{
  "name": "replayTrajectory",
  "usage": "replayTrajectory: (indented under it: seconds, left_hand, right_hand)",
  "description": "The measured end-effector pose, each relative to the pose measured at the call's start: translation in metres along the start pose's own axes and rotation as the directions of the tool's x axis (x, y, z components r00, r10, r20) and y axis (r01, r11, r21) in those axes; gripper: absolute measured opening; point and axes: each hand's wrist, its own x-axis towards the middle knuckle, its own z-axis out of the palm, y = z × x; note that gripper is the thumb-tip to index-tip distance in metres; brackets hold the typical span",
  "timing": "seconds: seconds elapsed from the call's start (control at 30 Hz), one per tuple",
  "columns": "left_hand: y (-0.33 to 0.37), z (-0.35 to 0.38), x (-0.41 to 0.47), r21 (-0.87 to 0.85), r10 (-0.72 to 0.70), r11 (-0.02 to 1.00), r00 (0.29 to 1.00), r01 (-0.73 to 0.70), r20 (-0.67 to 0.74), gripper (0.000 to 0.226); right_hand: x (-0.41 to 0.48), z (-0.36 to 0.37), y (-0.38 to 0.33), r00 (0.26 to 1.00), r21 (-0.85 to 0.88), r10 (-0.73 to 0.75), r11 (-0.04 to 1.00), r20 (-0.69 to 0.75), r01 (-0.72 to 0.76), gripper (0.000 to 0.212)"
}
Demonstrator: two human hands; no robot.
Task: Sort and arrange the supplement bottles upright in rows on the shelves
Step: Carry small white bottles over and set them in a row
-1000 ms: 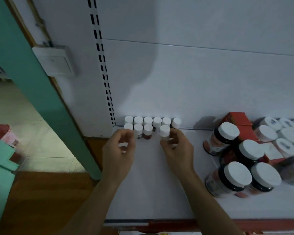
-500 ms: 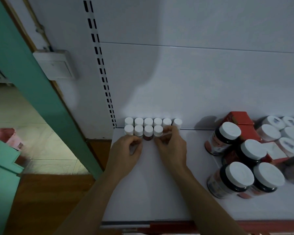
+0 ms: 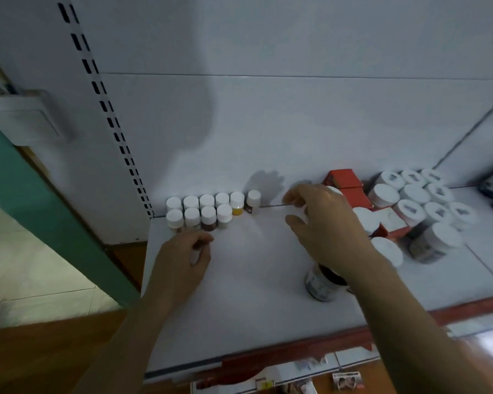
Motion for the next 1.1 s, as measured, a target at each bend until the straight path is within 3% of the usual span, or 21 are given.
replayTrajectory:
  seconds: [0.13,0.23,0.37,0.47,0.57,0.63,0.73,0.8,0.97,1.1]
  left_hand:
    - [0.039,0.012,0.004,-0.023,0.153,0.988,0.981,-0.151,0.116,0.022]
    - [0.076,0.024,-0.002,-0.178,0.197,0.970,0.963,-0.164,0.186,0.042]
    - [0.132,0.056,-0.018,-0.321,0.247,0.935,0.923,-0.148,0.295,0.069]
    - [0.159,0.088,-0.027,-0.430,0.172,0.902,0.947,-0.041,0.272,0.071]
    - [0.170,0.104,-0.037,-0.457,0.088,0.890,0.983,-0.004,0.162,0.067]
    - [0.180,0.104,-0.046,-0.418,0.003,0.908,1.000,-0.012,-0.021,0.064]
    - [0.206,0.097,-0.048,-0.376,-0.114,0.926,0.928,-0.030,-0.356,0.066]
    - [0.229,0.089,-0.041,-0.330,-0.086,0.940,0.873,-0.089,-0.480,0.067]
    - [0.298,0.098,-0.022,-0.250,0.074,0.939,0.849,-0.236,-0.524,0.067]
    - [0.362,0.142,-0.019,-0.304,0.153,0.889,0.848,-0.343,-0.508,0.065]
  right_hand:
    - [0.017,-0.026,0.044,1.000,-0.213,0.007,0.977,0.023,-0.002,0.034]
    - [0.027,-0.033,0.068,0.986,-0.398,0.026,0.916,0.166,0.043,0.049]
    - [0.043,-0.028,0.086,0.982,-0.376,-0.022,0.922,0.187,0.092,0.049]
    - [0.051,-0.024,0.095,0.975,-0.285,-0.032,0.954,0.221,0.096,0.054]
    - [0.042,-0.032,0.104,0.987,-0.124,-0.125,0.983,0.099,0.137,0.053]
    - [0.025,-0.041,0.112,0.978,0.107,-0.171,0.977,-0.122,0.184,0.052]
    - [-0.009,-0.055,0.130,0.899,0.411,-0.120,0.859,-0.420,0.306,0.049]
    - [-0.029,-0.068,0.147,0.855,0.512,-0.038,0.786,-0.518,0.346,0.047]
    - [-0.071,-0.108,0.218,0.807,0.532,0.052,0.776,-0.588,0.338,0.042]
    - [-0.114,-0.144,0.297,0.746,0.527,0.179,0.809,-0.642,0.260,0.041]
